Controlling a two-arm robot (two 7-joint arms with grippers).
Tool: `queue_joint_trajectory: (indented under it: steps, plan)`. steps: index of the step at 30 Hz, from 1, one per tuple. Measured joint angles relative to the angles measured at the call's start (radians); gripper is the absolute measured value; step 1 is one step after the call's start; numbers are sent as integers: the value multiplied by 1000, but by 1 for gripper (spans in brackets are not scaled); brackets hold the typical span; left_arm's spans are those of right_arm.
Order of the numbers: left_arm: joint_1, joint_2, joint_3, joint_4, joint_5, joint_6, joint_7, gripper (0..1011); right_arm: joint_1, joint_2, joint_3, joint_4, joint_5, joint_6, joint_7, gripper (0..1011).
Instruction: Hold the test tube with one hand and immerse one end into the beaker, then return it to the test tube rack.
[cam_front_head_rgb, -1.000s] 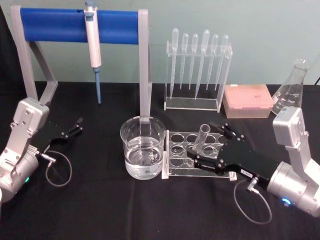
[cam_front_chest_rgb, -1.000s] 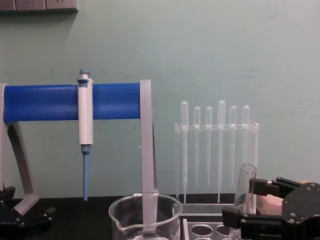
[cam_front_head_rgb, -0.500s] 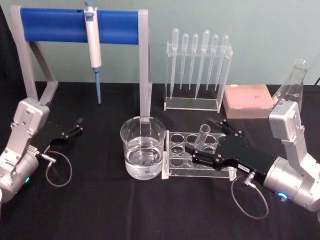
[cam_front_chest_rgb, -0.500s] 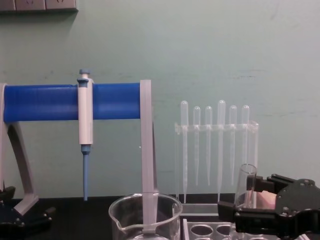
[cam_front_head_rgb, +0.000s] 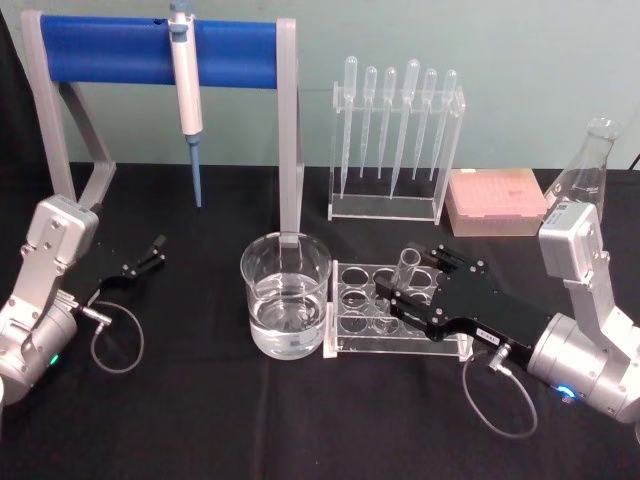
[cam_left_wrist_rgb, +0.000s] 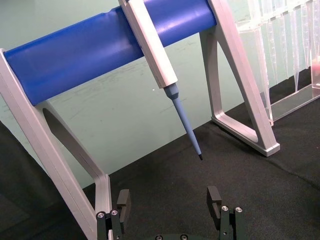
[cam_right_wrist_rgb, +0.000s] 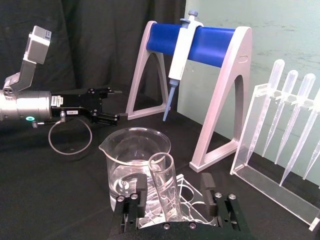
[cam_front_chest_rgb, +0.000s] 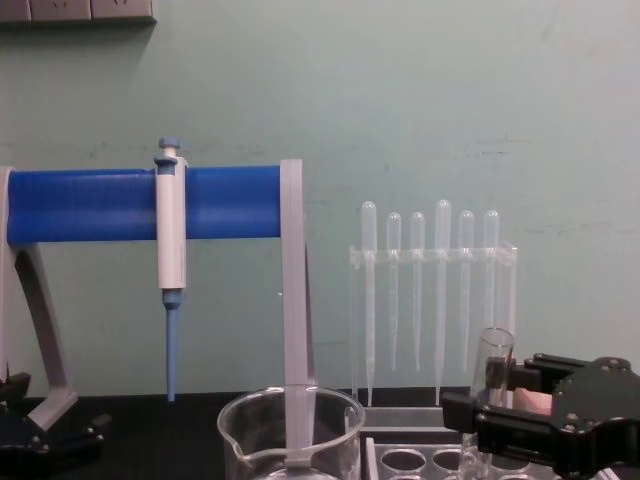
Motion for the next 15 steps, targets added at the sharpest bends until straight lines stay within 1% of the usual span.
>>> queue_joint_trajectory:
  steps: [3,4,6,9,10,12,13,14,15]
  plan:
    - [0,0,0,0,0,0,0,1000,0,0,0,0,0,0,0,624]
    - [0,0,0,0,0,0,0,1000,0,0,0,-1,0,0,0,565]
    - [0,0,0,0,0,0,0,1000,-1,1,0,-1,0,-1,0,478]
    - [0,0,0,0,0,0,0,1000,-1,1,0,-1,0,-1,0,419]
    - [0,0,0,0,0,0,0,1000,-1,1,0,-1,0,-1,0,362]
    - [0,0,0,0,0,0,0,1000,-1,1,0,-1,0,-1,0,302]
    - [0,0,0,0,0,0,0,1000,-1,1,0,-1,0,-1,-1,302]
    - [0,0,0,0,0,0,0,1000,-1,1,0,-1,0,-1,-1,243]
    - [0,0,0,0,0,0,0,1000,-1,1,0,-1,0,-1,-1,233]
